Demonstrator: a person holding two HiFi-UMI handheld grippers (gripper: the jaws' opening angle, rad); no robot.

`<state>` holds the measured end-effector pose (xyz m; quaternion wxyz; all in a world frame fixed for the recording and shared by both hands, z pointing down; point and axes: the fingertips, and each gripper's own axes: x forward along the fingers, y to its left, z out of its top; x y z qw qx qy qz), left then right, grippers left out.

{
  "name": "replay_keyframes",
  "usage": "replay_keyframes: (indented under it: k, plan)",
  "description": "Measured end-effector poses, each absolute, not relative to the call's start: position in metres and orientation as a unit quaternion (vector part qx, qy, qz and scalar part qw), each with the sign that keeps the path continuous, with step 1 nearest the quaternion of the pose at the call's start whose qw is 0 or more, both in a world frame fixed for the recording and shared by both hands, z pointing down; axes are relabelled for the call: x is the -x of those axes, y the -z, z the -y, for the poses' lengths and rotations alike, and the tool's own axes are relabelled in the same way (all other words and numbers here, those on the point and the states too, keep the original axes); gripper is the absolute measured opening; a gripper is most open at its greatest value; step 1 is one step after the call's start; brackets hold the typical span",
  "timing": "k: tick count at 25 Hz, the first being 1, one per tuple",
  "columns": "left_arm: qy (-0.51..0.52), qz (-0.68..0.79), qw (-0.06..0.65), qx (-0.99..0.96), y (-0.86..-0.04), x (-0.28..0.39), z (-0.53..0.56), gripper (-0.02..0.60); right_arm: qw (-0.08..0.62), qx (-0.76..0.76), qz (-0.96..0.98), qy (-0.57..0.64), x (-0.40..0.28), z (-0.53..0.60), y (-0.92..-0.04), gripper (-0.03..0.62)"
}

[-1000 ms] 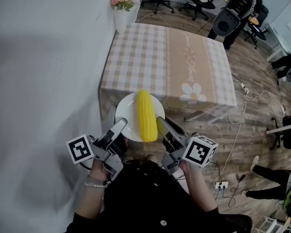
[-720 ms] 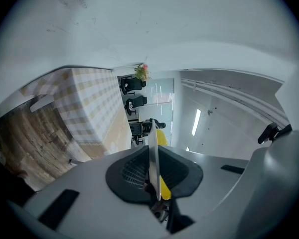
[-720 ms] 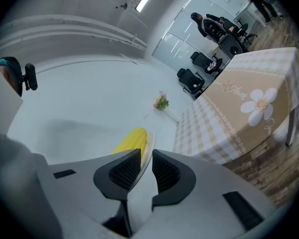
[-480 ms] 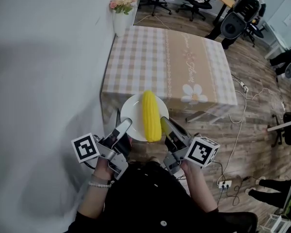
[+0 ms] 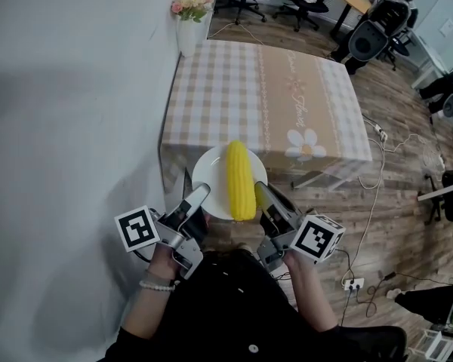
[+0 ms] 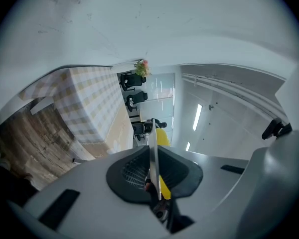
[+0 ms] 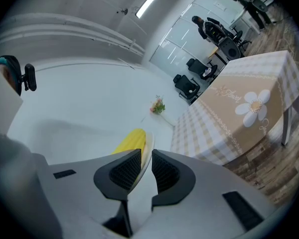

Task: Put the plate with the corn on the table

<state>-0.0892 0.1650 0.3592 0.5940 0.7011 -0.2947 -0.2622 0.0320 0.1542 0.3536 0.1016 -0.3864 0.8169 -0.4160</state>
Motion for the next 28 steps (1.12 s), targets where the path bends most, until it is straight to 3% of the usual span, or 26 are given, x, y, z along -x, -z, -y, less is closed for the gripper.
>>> replay_keyframes:
  k: [28]
  plan:
    - [0.247,0.3,0.585,-0.711,-0.367,0.086,-0.134,0.038,0.106,0.404,-0.811,0.411,-0.035,-0.125,-0.362,0.092]
